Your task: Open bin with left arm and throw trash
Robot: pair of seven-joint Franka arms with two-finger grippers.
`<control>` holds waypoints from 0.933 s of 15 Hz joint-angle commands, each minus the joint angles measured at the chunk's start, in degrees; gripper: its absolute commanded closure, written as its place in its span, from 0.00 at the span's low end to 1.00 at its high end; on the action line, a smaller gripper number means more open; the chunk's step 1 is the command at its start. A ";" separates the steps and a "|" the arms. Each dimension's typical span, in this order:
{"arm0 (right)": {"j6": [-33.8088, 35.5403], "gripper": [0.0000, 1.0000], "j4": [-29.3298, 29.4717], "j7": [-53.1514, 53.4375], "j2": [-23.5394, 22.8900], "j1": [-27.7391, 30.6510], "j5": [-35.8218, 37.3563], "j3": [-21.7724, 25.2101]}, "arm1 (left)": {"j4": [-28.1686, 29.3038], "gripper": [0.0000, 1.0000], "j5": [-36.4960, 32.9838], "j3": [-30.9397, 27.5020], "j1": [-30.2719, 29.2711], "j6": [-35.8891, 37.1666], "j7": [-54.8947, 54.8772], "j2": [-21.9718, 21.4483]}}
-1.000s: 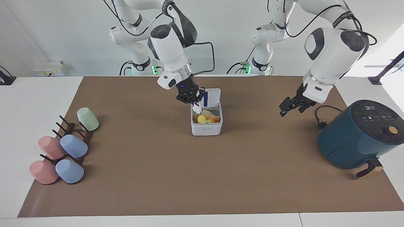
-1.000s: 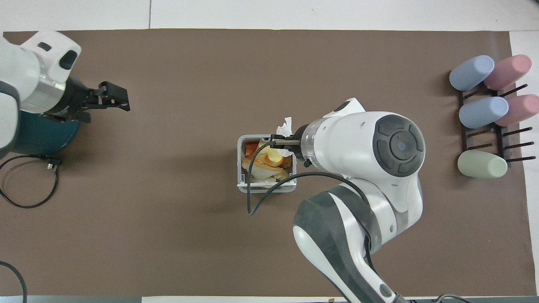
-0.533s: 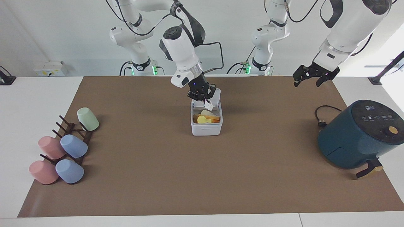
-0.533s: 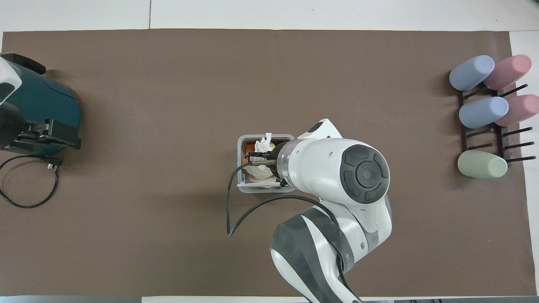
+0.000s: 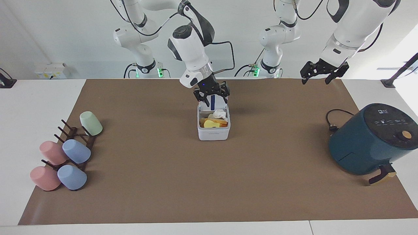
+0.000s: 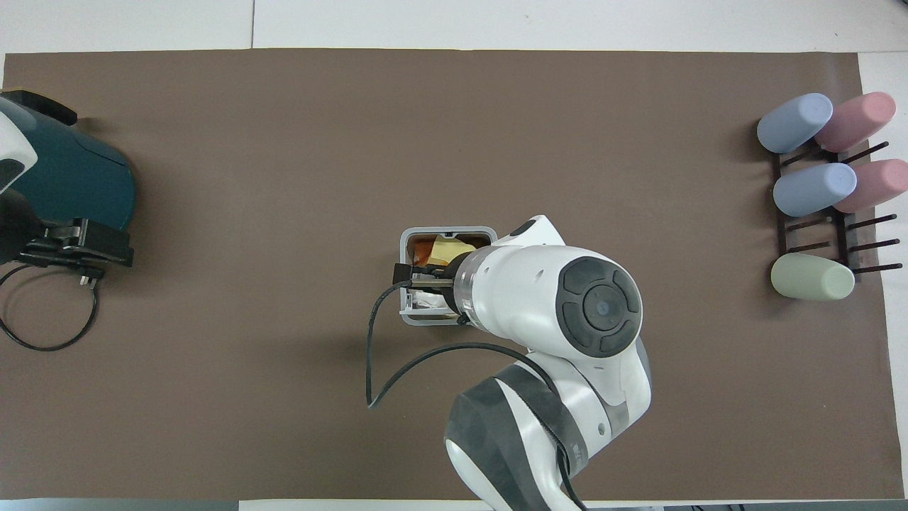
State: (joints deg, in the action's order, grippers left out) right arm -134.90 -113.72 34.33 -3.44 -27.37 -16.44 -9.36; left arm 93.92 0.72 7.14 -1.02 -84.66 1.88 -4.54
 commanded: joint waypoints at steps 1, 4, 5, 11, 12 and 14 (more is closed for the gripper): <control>5.50 0.00 0.77 0.04 2.30 1.27 0.35 0.39 | -5.66 0.00 -1.08 -8.89 8.22 2.21 0.93 2.86; 9.99 0.00 1.22 -0.93 4.66 5.65 8.32 0.31 | -8.75 0.00 -1.25 -8.81 8.05 5.21 0.93 4.71; 11.75 0.00 1.30 -1.71 5.46 7.58 10.53 0.31 | -8.49 0.00 -1.16 -8.72 8.05 4.43 0.93 4.37; 18.34 0.00 3.49 -13.39 7.14 19.18 11.87 0.39 | -4.72 0.00 -1.07 -5.04 4.98 1.35 0.23 3.31; 19.23 0.00 3.94 -15.85 7.05 21.20 12.31 0.39 | -4.28 0.00 -1.07 -4.42 4.54 0.99 0.40 3.22; 20.63 0.00 4.38 -20.59 7.22 24.19 13.97 0.39 | -4.10 0.00 -0.99 -4.41 4.53 0.73 0.93 3.05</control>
State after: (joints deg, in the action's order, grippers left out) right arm -116.39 -110.39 17.67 3.65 -6.11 -4.68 -8.20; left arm 88.51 0.71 1.49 4.75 -82.46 2.13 -0.78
